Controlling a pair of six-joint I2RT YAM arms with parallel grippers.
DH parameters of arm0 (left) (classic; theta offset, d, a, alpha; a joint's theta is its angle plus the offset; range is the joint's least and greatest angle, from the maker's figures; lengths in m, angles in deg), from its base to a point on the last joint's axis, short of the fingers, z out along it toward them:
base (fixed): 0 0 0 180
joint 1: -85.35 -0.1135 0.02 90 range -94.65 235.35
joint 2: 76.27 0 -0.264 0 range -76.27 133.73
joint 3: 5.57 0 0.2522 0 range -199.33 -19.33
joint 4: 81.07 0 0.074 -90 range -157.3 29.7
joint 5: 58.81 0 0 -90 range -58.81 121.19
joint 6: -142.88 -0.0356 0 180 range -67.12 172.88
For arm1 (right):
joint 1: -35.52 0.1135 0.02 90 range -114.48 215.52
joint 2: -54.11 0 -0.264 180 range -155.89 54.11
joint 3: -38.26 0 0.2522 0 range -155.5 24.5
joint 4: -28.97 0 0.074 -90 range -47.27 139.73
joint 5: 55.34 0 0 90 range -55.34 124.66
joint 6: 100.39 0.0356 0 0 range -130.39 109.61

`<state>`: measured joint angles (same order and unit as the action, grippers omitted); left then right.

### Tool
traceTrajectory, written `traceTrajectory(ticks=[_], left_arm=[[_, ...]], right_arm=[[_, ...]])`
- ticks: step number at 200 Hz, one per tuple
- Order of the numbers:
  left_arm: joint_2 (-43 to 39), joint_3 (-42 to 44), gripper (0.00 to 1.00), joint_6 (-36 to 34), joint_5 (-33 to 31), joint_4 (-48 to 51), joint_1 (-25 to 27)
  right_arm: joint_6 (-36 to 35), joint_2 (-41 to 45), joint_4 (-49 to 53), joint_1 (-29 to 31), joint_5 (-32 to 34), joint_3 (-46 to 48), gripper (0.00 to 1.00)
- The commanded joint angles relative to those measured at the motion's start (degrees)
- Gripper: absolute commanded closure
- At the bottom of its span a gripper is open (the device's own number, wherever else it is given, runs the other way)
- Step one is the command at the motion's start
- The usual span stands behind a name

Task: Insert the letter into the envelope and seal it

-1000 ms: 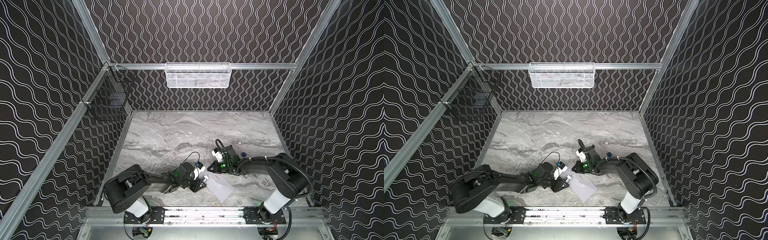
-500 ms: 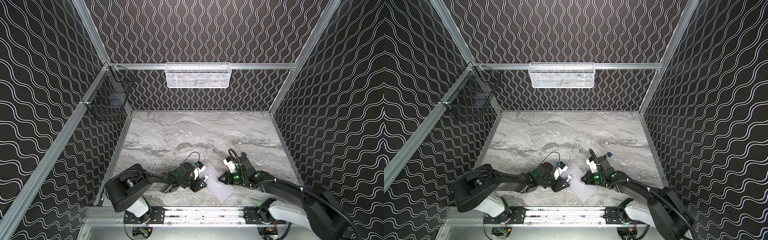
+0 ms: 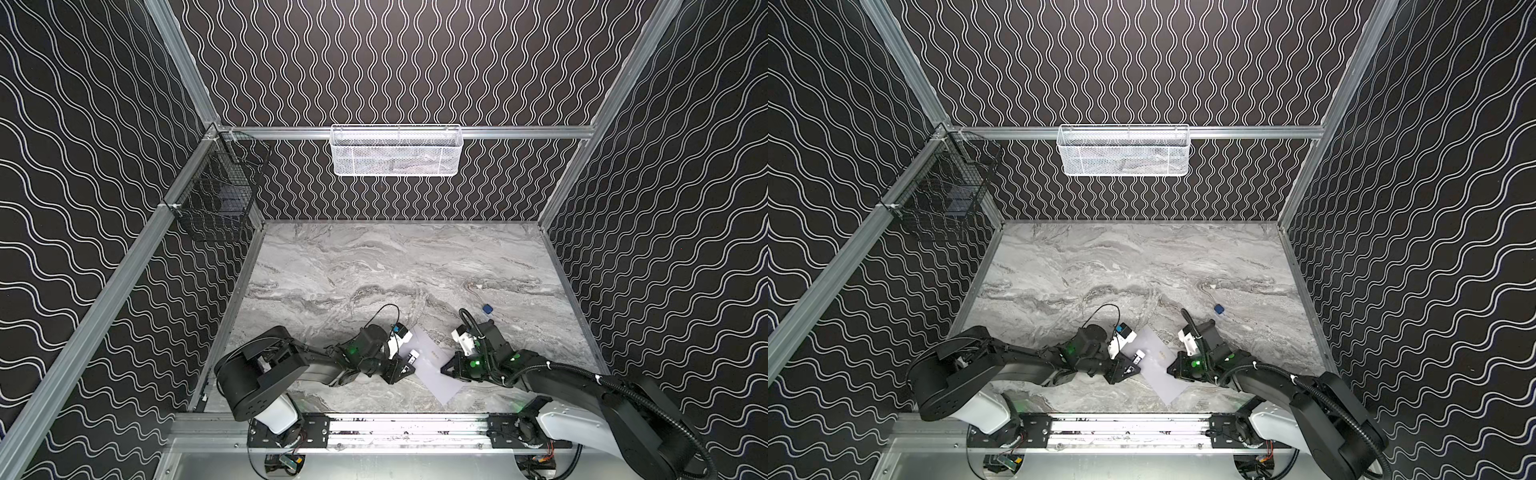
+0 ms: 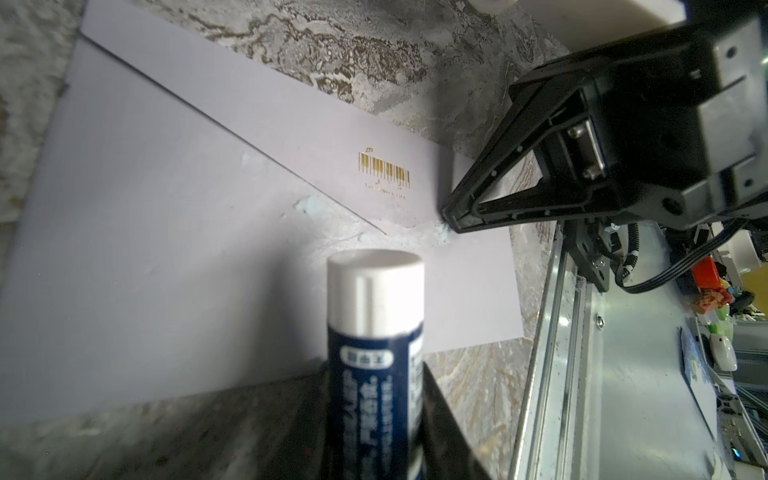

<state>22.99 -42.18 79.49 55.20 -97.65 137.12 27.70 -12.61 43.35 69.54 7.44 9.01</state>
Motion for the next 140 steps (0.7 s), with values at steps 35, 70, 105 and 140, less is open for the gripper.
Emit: traceTrajectory(ticks=[35,70,105,140], left_arm=[[-0.2,0.3,1.0,0.0,-2.6,10.4,-0.1],[-1.5,0.4,1.0,0.1,-2.8,11.2,-0.1],[-2.3,0.4,1.0,0.4,-2.7,11.3,-0.1],[-5.8,-0.9,1.0,0.0,-2.9,14.0,-0.1]], right_arm=[[0.4,6.0,8.9,0.0,3.9,-4.1,0.98],[2.0,6.0,9.3,0.0,7.0,-1.0,0.98],[1.8,1.9,8.7,-0.1,7.4,-1.4,0.96],[2.6,8.8,20.0,0.0,10.8,-6.4,0.84]])
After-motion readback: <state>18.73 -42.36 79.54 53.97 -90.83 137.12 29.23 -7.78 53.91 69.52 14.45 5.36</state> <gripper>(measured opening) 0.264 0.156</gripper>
